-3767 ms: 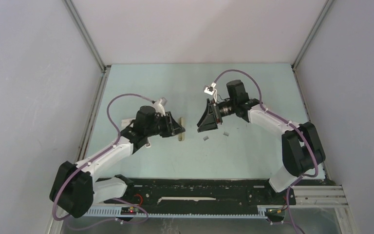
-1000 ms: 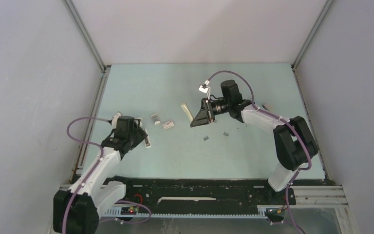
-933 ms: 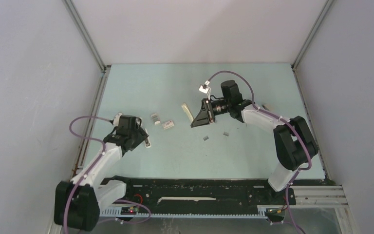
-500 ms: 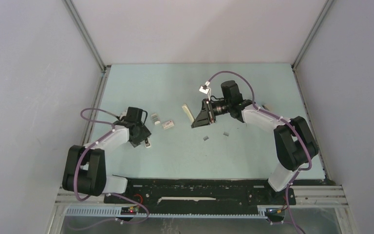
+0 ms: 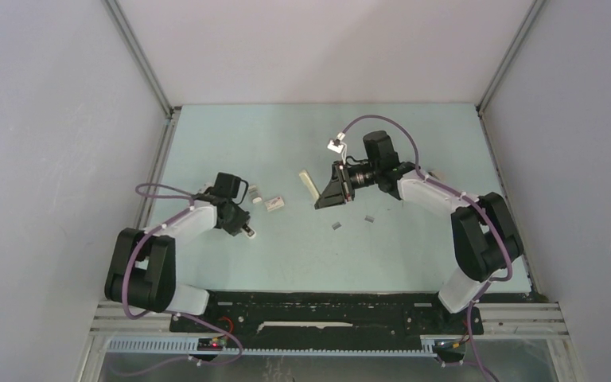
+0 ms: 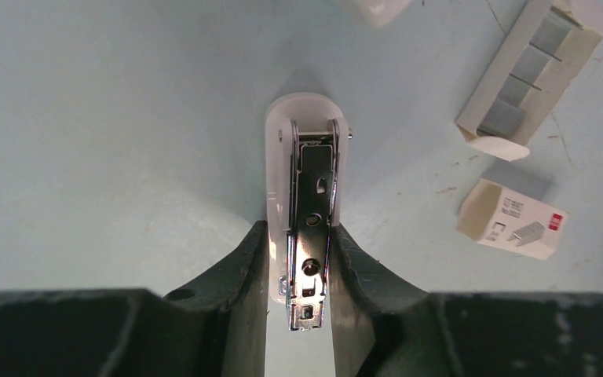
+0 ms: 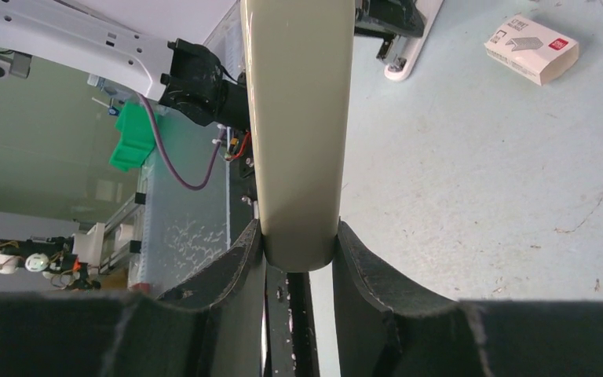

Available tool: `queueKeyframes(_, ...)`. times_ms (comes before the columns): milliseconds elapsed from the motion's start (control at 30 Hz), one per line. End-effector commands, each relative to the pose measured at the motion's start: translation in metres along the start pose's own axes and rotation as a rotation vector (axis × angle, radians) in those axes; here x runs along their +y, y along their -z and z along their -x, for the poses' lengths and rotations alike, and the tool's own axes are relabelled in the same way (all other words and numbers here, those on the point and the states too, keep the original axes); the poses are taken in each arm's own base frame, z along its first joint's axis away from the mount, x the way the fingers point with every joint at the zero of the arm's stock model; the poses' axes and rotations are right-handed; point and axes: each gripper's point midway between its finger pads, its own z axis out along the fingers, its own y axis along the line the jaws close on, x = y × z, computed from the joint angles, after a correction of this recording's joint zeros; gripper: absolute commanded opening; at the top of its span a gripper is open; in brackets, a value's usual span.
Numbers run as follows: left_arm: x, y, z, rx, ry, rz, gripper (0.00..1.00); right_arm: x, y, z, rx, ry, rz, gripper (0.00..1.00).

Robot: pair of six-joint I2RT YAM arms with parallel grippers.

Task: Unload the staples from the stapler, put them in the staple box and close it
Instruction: Close the stapler at the center of the board.

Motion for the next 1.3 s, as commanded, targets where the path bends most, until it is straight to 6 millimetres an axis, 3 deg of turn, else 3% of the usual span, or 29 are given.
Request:
queueKeyframes(0, -0.004, 0.005, -0.044, 0.108, 0.164, 0.02, 0.23, 0.019, 0.01, 0.021, -0.031, 0.116, 0.016, 0.06)
queueKeyframes(267, -0.045, 0.02, -0.08, 0.139, 0.233, -0.065, 0.23, 0.018, 0.015, 0.015, -0.015, 0.142, -0.001, 0.06)
queueKeyframes(533, -0.062, 0.022, -0.098, 0.186, 0.234, -0.118, 0.27, 0.013, 0.021, 0.014, -0.015, 0.166, -0.028, 0.06)
queueKeyframes(700, -0.064, 0.03, -0.094, 0.175, 0.238, -0.157, 0.46, 0.011, 0.022, 0.01, -0.004, 0.188, -0.043, 0.06)
queueKeyframes(1000, -0.064, 0.053, -0.075, 0.102, 0.173, -0.266, 0.57, 0.012, 0.02, 0.005, 0.017, 0.231, -0.054, 0.06)
queueKeyframes(1267, -0.05, 0.08, -0.046, -0.062, -0.08, -0.4, 0.75, 0.018, 0.011, -0.002, 0.048, 0.28, -0.056, 0.06)
